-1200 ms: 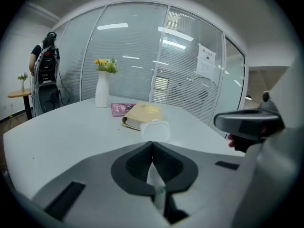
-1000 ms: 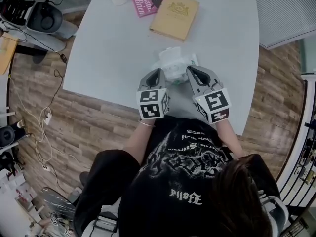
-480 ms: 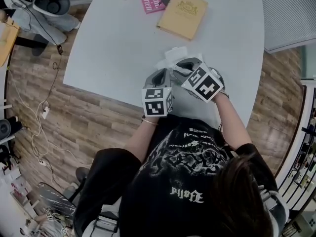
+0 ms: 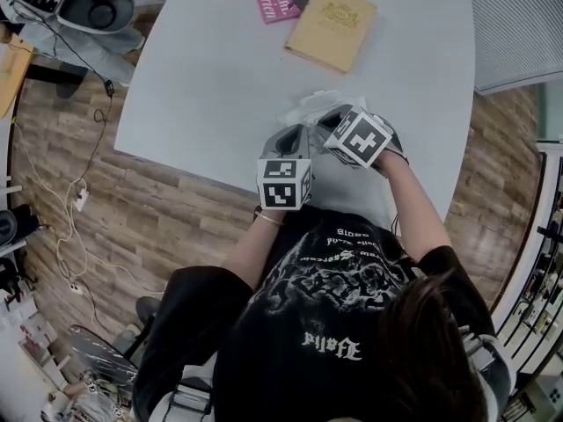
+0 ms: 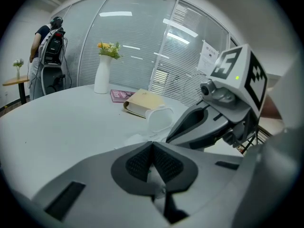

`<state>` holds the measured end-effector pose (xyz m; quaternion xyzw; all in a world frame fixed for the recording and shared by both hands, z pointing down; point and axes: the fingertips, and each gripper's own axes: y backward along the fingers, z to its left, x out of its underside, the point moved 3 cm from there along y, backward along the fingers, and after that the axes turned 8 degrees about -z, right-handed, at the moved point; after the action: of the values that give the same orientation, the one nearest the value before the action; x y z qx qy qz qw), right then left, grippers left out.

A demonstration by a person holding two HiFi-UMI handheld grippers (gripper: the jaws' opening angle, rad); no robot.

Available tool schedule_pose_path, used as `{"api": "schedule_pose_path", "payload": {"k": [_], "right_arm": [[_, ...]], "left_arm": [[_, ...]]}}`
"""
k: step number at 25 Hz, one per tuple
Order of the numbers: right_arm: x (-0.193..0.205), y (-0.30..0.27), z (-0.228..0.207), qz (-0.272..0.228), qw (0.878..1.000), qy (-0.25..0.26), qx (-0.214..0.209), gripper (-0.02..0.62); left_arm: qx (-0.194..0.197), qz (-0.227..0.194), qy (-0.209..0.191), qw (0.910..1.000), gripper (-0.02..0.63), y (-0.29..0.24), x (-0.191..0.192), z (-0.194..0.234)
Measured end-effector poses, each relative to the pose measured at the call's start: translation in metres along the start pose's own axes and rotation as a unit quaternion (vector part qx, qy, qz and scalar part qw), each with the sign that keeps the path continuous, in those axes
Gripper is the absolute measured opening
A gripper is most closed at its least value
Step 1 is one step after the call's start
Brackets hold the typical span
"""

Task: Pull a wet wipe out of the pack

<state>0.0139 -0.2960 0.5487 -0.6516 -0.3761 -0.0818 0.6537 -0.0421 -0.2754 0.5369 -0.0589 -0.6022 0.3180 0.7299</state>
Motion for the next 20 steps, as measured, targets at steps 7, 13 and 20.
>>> {"api": "schedule_pose_path", "payload": {"k": [7, 13, 20], "right_arm": [[-0.001, 0.000, 0.004, -0.001, 0.999, -0.020, -0.032, 0.020], [0.002, -0.006, 0.003, 0.014, 0.999, -0.033, -0.031, 0.003], [-0.010, 0.016, -0.007, -0.082, 0.989, -0.120, -0.036, 0.000]], "left_arm": [[0.006, -0.001, 0.007, 1.0000, 0.006, 0.000, 0.001, 0.002], [0.002, -0.001, 0.012, 0.9999, 0.006, -0.001, 0.002, 0.002], [-0.002, -0.002, 0.012, 0.9999, 0.006, 0.000, 0.001, 0.002]]}}
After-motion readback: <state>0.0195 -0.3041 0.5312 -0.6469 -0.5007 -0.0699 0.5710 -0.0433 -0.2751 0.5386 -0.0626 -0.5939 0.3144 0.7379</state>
